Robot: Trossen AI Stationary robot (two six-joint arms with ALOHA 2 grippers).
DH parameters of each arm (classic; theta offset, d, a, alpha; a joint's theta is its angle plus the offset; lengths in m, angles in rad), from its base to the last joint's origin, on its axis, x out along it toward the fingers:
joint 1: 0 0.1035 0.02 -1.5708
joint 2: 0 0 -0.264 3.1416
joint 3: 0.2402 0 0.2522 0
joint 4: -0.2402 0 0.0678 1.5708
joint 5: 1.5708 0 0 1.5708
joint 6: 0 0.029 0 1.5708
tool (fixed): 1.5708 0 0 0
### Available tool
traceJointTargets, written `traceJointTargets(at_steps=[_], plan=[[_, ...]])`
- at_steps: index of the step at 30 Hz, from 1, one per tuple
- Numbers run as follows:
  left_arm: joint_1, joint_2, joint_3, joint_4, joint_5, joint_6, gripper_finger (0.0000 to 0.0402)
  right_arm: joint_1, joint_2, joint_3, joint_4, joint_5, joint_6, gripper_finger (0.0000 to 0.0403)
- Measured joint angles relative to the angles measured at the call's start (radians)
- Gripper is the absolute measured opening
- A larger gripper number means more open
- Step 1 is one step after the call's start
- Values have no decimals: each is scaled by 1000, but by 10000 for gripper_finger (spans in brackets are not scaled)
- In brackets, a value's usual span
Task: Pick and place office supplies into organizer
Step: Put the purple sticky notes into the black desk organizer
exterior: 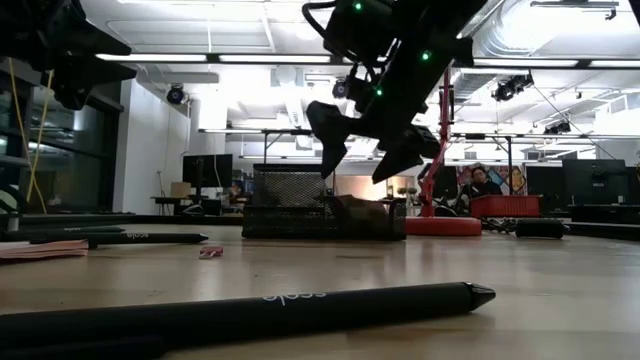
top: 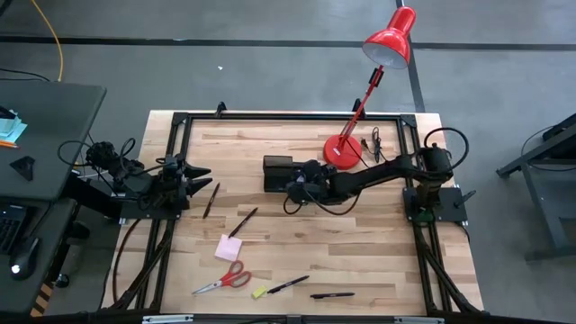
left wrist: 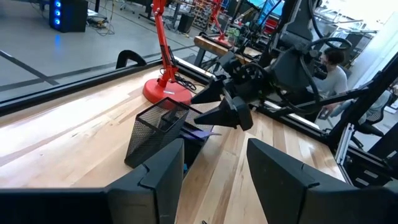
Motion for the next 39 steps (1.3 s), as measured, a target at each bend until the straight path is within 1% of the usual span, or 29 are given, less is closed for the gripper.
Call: traceJointTargets(at_steps=[2, 6, 10, 12, 14, 17, 19, 23, 25, 29, 31, 34, 36, 38, 39], plan=[[0, 0, 0, 0, 0, 0, 168, 1, 0, 11, -37, 4, -3, 390], [0, 0, 0, 0, 0, 0, 168, 10, 0, 10, -39, 60, -57, 390], [0, 0, 0, 0, 0, 0, 168, 41, 0, 25, -63, 86, -96, 390], [0, 0, 0, 0, 0, 0, 168, 59, 0, 46, -102, 81, -103, 390], [0, 0, 0, 0, 0, 0, 168, 78, 0, 71, -146, 53, -120, 390], [0, 0, 0, 0, 0, 0, 168, 123, 0, 96, -163, 3, -154, 390], [0, 0, 0, 0, 0, 0, 168, 157, 0, 107, -166, -48, -200, 390], [0, 0, 0, 0, 0, 0, 168, 217, 0, 111, -191, -196, -343, 390], [0, 0, 0, 0, 0, 0, 168, 245, 0, 111, -213, -240, -390, 389], [0, 0, 0, 0, 0, 0, 168, 285, 0, 111, -253, -282, -425, 379], [0, 0, 0, 0, 0, 0, 168, 292, 0, 111, -249, -323, -433, 357], [0, 0, 0, 0, 0, 0, 168, 272, 0, 111, -247, -387, -435, 298], [0, 0, 0, 0, 0, 0, 168, 247, 0, 108, -245, -459, -441, 240], [0, 0, 0, 0, 0, 0, 168, 223, 0, 106, -245, -525, -442, 170], [0, 0, 0, 0, 0, 0, 168, 211, 0, 106, -245, -532, -442, 129]])
